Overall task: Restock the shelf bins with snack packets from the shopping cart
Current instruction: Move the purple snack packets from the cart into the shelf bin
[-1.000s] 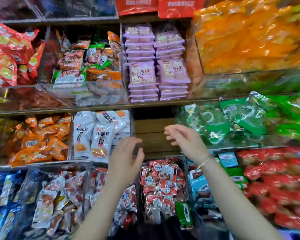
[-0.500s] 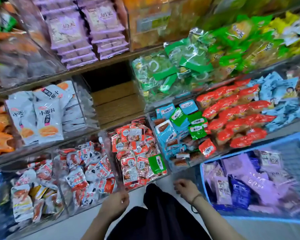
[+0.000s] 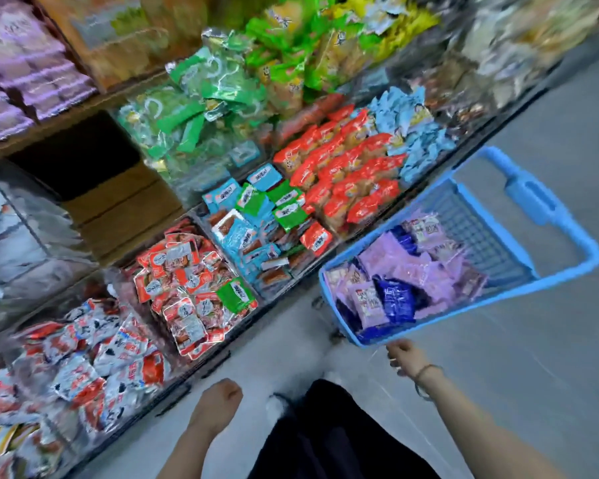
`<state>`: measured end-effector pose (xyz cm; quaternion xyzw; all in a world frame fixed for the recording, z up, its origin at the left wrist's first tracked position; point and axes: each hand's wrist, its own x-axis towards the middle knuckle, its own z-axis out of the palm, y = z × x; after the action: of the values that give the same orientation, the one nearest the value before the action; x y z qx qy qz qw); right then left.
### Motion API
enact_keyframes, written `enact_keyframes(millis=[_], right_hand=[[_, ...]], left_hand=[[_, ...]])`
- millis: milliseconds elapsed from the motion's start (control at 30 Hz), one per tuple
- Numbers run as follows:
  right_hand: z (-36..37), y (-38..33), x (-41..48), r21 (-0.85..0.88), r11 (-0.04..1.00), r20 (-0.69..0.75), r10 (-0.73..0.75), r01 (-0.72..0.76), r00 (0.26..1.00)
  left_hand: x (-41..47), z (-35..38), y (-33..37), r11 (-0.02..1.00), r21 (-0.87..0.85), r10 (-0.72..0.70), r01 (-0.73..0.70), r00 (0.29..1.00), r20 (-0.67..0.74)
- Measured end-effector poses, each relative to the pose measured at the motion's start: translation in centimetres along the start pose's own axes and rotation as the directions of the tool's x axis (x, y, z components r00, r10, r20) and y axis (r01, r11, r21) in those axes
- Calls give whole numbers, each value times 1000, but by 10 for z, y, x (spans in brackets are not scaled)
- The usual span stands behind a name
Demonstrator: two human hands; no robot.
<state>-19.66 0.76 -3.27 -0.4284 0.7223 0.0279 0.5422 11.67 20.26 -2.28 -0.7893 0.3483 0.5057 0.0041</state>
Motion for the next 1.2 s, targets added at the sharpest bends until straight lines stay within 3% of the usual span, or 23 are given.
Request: enact_keyframes(millis=[133, 333, 500, 700, 867, 1000, 1100, 1200], right_hand=[[-46, -4, 17, -23, 999, -93, -38, 36, 995], [-121, -39, 73, -119, 984, -143, -149, 132, 978], [-167, -57, 142, -63, 996, -119, -76, 68, 990], [-180, -55, 196, -108, 993, -57, 44, -49, 997], [-157, -54, 222, 5, 995, -81, 101, -101, 992], [-133, -56, 230, 63, 994, -136, 95, -87, 986], [-123, -55, 229, 75, 995, -110, 66, -58, 992], [-126, -55, 213, 175, 985, -110, 25, -6, 994]], left_hand=[[11, 7, 71, 999, -14, 45, -46, 997, -62], [54, 33, 184, 966, -239, 65, -94, 990, -126], [96, 69, 253, 957, -284, 22, -57, 992, -128], [147, 105, 289, 943, -314, -156, 106, 978, -141], [169, 129, 300, 872, -424, -297, 245, 953, -62], [184, 141, 303, 852, -441, -338, 282, 940, -51], [189, 141, 304, 853, -429, -312, 297, 949, 37], [185, 136, 304, 747, -592, -281, 301, 951, 129]])
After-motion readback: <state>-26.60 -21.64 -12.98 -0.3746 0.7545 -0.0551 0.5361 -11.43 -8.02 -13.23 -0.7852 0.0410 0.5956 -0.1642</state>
